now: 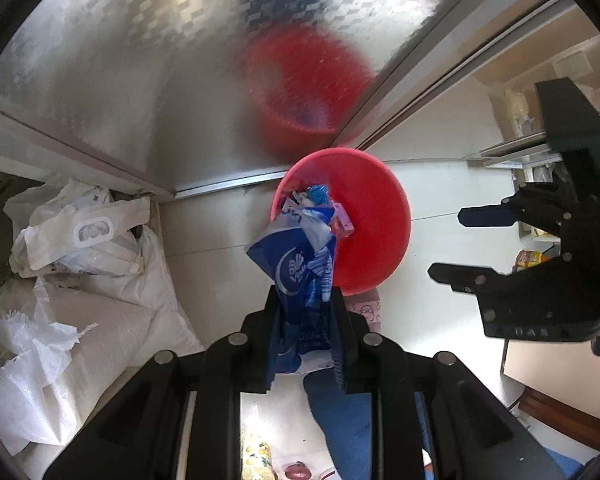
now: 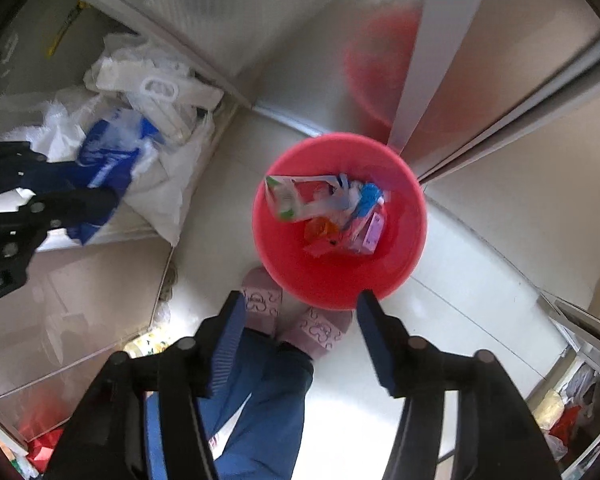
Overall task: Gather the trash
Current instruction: 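Open the right tool over the red bin while the left tool releases the tissue pack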
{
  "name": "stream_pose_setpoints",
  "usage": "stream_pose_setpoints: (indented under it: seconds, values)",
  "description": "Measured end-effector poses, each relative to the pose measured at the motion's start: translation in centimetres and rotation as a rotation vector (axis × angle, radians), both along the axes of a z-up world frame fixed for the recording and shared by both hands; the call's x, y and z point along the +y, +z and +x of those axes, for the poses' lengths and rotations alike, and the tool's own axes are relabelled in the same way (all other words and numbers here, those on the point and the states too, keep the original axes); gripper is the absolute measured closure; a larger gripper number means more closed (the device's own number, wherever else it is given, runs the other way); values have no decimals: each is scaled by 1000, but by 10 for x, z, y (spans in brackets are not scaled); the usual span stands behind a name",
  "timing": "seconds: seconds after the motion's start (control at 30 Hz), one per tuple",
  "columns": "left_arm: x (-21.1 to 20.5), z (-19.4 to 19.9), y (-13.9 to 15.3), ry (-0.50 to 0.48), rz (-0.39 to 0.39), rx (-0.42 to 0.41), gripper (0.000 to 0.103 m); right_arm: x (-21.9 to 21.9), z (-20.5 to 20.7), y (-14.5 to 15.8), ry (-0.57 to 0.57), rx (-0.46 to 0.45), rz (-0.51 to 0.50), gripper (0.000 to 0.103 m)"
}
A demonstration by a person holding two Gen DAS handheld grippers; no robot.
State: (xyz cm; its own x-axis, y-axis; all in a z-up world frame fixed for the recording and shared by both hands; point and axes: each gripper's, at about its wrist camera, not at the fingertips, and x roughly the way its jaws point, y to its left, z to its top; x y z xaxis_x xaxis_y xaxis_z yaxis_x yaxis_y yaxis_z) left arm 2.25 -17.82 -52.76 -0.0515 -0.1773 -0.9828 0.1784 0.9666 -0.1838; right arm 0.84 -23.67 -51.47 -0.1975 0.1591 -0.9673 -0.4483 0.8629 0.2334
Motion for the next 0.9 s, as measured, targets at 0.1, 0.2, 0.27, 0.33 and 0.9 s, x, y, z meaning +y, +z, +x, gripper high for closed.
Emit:
stream_pose_setpoints:
  seconds: [0.1, 0.2, 0.27, 0.33, 0.9]
  values:
    - [-6, 2, -2, -1, -7, -3, 83, -4, -3, 7, -27, -50, 15, 41]
    - [-13, 3, -7, 10, -23, -2, 83, -11, -7, 13, -66, -90, 30, 36]
    - [-21, 4, -9, 5, -29, -4, 82, -16, -8, 14, -88, -106, 31, 31]
    - [-30, 5, -10, -12, -21, -15, 82, -23, -10, 14, -107, -119, 39, 26]
    - [-69, 21, -17, -64, -34, -8, 50, -63, -19, 15, -217, -122, 33, 12]
